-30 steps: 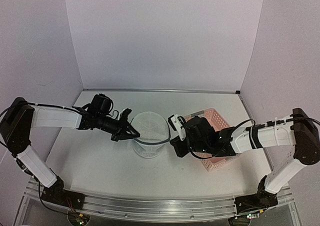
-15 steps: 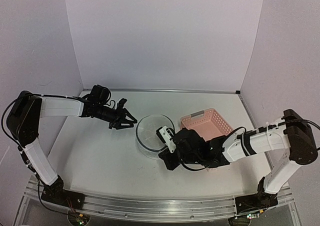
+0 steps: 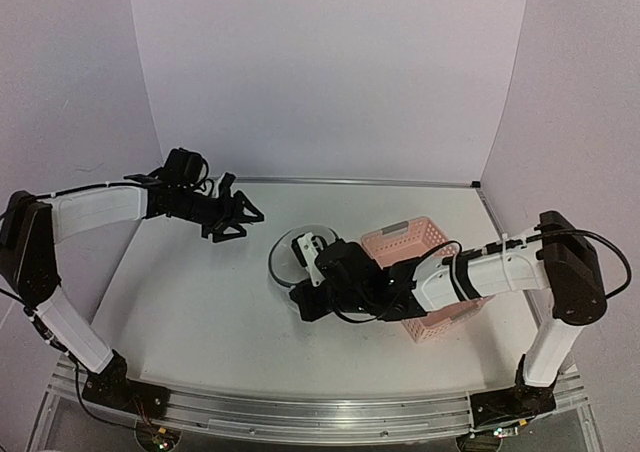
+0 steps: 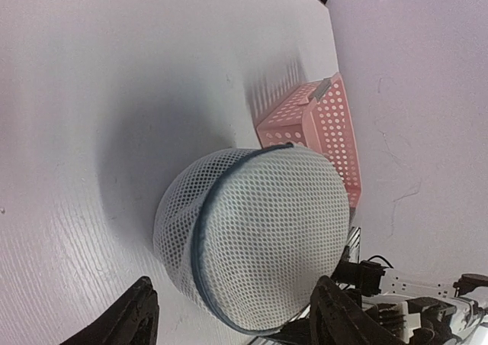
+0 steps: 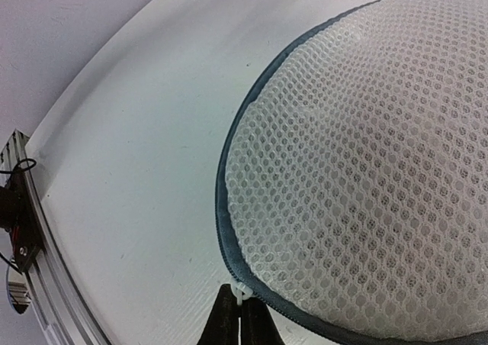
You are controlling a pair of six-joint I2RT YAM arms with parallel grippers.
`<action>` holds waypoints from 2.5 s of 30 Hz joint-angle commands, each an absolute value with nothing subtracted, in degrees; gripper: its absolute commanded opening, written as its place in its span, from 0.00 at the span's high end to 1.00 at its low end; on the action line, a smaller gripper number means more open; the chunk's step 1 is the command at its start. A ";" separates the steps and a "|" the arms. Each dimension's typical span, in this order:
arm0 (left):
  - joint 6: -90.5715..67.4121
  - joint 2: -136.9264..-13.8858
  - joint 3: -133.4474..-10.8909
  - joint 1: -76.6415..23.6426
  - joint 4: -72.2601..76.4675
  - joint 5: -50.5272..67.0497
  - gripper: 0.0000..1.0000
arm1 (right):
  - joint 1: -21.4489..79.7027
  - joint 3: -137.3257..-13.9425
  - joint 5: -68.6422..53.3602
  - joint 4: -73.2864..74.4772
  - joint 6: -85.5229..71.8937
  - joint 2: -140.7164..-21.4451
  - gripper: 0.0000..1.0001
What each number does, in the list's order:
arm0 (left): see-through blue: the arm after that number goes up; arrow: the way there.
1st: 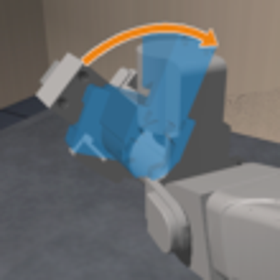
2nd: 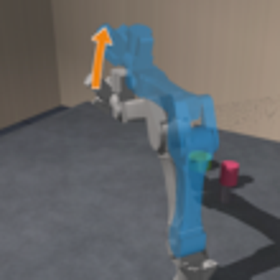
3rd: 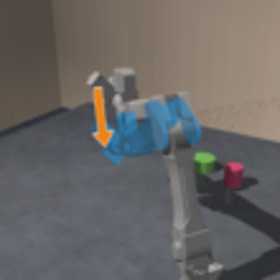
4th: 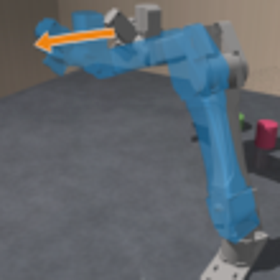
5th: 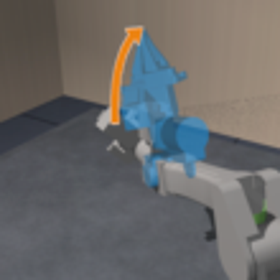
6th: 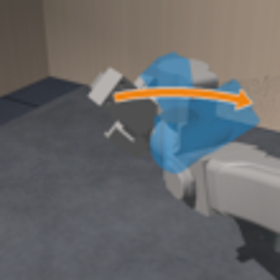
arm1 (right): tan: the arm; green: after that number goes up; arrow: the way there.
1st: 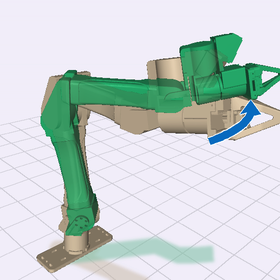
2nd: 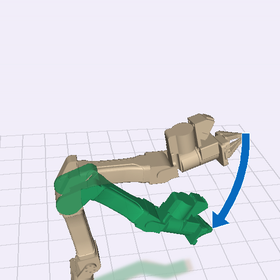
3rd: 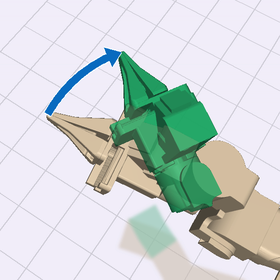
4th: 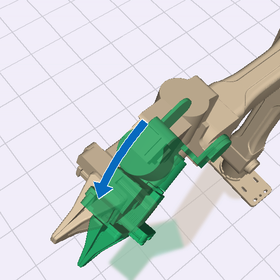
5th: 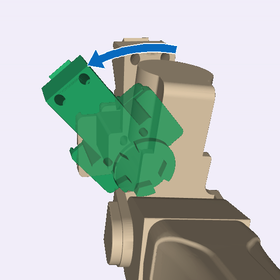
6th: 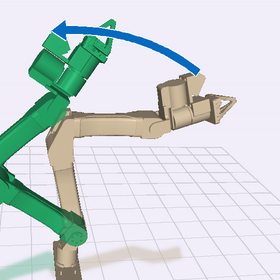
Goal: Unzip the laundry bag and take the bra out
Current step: Adjust the laundry bag at the center of the board, then hold the laundry bag at the center of the board, then unzip the zipper of the laundry bag.
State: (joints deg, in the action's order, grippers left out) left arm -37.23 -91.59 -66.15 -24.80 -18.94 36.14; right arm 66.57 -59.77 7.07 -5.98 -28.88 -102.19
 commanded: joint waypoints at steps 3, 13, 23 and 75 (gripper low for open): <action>-41.62 -82.40 -58.77 -25.58 -16.24 37.88 0.29 | 66.71 -67.24 6.04 -6.43 -31.67 -105.60 1.00; -58.03 -76.80 -41.70 -29.69 4.28 41.39 0.27 | 66.71 -71.47 5.62 -6.34 -32.34 -108.29 1.00; -62.12 -83.92 -43.27 -34.97 11.48 40.71 0.28 | 66.71 -70.08 4.82 -6.34 -31.87 -107.57 1.00; -56.02 -86.83 -48.26 -34.19 8.77 45.55 1.00 | 62.62 -48.79 15.83 -5.17 -23.16 -91.17 1.00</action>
